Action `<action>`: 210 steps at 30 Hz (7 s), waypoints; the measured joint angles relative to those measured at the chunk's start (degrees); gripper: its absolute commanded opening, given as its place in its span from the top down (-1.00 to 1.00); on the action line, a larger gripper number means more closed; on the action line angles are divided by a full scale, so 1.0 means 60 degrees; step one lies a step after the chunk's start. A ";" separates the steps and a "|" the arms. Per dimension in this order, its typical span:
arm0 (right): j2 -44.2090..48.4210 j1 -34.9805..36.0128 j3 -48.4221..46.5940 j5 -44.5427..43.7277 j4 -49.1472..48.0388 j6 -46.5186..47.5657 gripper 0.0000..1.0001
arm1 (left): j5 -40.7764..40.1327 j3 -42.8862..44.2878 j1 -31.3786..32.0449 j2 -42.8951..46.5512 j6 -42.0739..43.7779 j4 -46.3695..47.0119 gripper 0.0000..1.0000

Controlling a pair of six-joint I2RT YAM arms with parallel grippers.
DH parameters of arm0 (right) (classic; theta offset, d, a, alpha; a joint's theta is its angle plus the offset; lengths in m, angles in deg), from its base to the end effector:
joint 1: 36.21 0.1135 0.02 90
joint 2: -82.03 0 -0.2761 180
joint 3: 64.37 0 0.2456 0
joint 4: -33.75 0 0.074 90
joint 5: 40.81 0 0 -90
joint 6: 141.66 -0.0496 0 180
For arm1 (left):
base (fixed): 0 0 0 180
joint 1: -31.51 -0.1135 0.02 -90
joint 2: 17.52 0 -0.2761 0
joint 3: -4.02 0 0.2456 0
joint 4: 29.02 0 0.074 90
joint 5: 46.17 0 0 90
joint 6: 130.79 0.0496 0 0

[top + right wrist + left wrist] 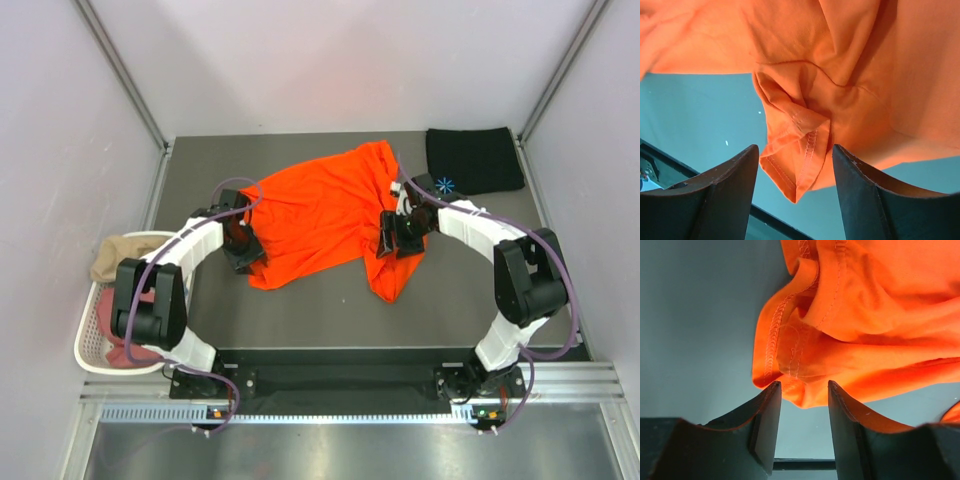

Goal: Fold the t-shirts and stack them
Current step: Flatten the tshirt out

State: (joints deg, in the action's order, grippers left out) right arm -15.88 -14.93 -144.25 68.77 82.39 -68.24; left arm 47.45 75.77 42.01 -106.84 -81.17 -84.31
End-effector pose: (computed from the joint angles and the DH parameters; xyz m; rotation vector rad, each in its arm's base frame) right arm 0.3102 0.1386 0.2001 -0.2142 2.7906 0.6439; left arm 0.2819 -0.0554 0.1974 -0.7308 2.7922 -0.2692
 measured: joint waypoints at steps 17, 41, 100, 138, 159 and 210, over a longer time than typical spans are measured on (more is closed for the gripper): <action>0.0026 0.0000 0.0142 -0.0058 0.0080 0.0204 -0.21 | -0.0226 -0.0208 -0.0004 -0.0590 0.0226 0.0790 0.87; 0.2612 -0.0412 0.3810 0.1122 -0.0459 -0.1523 0.30 | -0.0750 -0.0692 0.1716 0.1566 -0.0040 -0.1093 1.00; 0.5431 -0.0138 0.6852 0.0900 -0.2062 -0.6958 -0.12 | -0.0692 -0.0841 0.1894 0.1530 0.0546 -0.1188 1.00; 0.4783 0.1577 0.7377 -0.0484 -0.2969 -1.5599 0.22 | -0.0291 -0.0200 0.1963 0.1206 0.0936 -0.1035 1.00; 0.4047 0.2055 0.7264 -0.1228 -0.4430 -1.6174 0.56 | -0.0295 -0.0149 0.1963 0.1086 0.1020 -0.1093 1.00; 0.5362 -0.3206 0.0608 -0.4098 0.2725 -0.1829 1.00 | 0.0397 -0.2167 0.1960 0.2652 -0.1049 -0.1512 0.30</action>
State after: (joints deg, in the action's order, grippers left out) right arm 16.30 -34.16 -140.60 44.18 98.74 -79.21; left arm 49.83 62.76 53.77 -90.93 -87.46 -93.38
